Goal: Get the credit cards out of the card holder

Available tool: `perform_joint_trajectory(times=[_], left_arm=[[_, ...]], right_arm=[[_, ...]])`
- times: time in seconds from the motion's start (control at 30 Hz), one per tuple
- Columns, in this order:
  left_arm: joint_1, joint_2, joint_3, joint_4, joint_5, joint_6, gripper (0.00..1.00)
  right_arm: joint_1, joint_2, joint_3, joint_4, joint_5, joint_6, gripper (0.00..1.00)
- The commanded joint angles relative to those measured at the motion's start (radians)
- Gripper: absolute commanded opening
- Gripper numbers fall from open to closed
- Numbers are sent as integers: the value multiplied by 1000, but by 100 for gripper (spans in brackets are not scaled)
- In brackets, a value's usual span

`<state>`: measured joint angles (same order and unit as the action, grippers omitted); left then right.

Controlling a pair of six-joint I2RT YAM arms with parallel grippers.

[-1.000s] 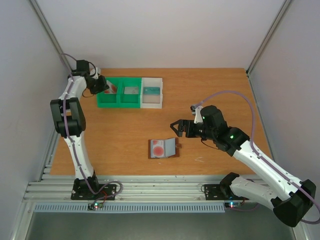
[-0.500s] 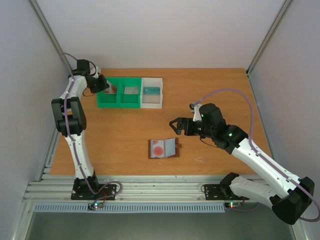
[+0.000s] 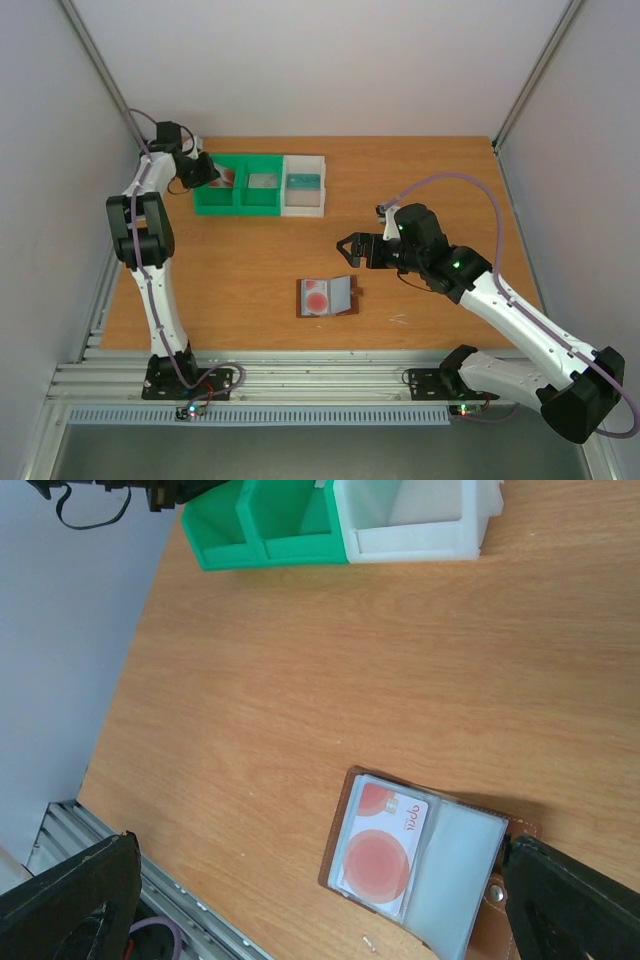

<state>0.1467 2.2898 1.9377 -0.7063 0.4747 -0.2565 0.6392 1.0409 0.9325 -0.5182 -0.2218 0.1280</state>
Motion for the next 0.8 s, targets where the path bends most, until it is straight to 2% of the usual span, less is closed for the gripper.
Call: perform_joint_trajectory(times=[0.0,0.6,0.67,0.77], left_arm=[[5,29,56,21,-12,8,15],[5,33,102,-7,-38,-12,28],[4,31,112,-23,-36,-17,33],[5,18,115,-39,-20,-40,46]], right_arm=[[0,16,43,7,8,-26,98],[0,15,31,20,34,-47,98],[0,17,29,23,28,-47,98],[0,16,26,26,13,-46,98]])
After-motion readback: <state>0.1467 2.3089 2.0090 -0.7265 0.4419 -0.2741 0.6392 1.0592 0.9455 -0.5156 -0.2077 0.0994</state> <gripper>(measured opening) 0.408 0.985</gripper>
